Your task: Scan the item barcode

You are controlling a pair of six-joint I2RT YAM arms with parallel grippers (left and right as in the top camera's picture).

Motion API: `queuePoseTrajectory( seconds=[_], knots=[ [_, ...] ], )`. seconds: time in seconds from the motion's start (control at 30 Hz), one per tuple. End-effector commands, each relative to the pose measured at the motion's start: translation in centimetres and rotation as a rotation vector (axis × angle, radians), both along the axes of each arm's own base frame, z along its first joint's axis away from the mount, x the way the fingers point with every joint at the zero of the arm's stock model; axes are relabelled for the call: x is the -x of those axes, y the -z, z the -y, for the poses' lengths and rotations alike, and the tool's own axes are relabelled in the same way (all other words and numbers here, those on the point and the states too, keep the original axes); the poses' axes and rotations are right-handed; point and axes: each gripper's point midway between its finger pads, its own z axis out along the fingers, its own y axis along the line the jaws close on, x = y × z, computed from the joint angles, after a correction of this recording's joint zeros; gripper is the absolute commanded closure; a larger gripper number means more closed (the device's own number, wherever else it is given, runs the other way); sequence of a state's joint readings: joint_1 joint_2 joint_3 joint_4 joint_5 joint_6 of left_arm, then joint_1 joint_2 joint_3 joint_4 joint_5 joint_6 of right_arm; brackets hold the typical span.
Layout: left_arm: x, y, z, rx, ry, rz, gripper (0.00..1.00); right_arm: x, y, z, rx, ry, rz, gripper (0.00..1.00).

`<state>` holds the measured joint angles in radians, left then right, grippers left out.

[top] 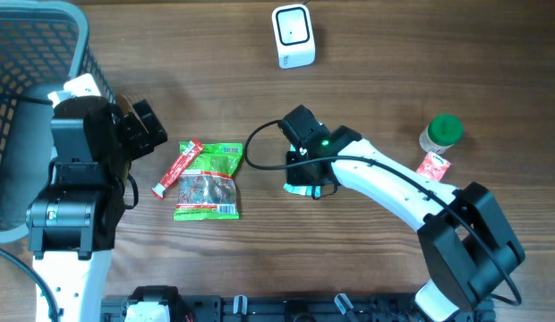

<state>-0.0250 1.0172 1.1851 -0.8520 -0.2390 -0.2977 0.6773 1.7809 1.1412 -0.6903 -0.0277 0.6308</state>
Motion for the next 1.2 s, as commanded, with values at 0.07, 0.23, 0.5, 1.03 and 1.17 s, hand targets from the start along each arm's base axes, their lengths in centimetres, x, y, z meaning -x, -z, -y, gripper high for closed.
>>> queuePoseTrajectory(
  seconds=[0.07,0.23,0.5,1.03,1.17],
  knots=[
    [-0.07,-0.64,-0.32,-0.009,-0.010,0.015,0.00,-0.34,0.99,0.62,0.015,0.036,0.036,0.80],
    [-0.07,-0.64,-0.32,-0.009,-0.010,0.015,0.00,-0.41,0.99,0.59,0.013,0.036,0.038,0.80],
    [-0.07,-0.64,-0.32,-0.009,-0.010,0.015,0.00,-0.36,1.06,0.61,0.013,0.037,0.038,0.80],
    [-0.07,-0.64,-0.32,-0.009,-0.010,0.015,0.00,-0.24,1.04,0.25,0.009,0.051,0.042,0.75],
    [-0.07,-0.64,-0.32,-0.009,-0.010,0.015,0.00,-0.19,1.18,0.22,0.018,0.048,0.045,0.76]
  ],
)
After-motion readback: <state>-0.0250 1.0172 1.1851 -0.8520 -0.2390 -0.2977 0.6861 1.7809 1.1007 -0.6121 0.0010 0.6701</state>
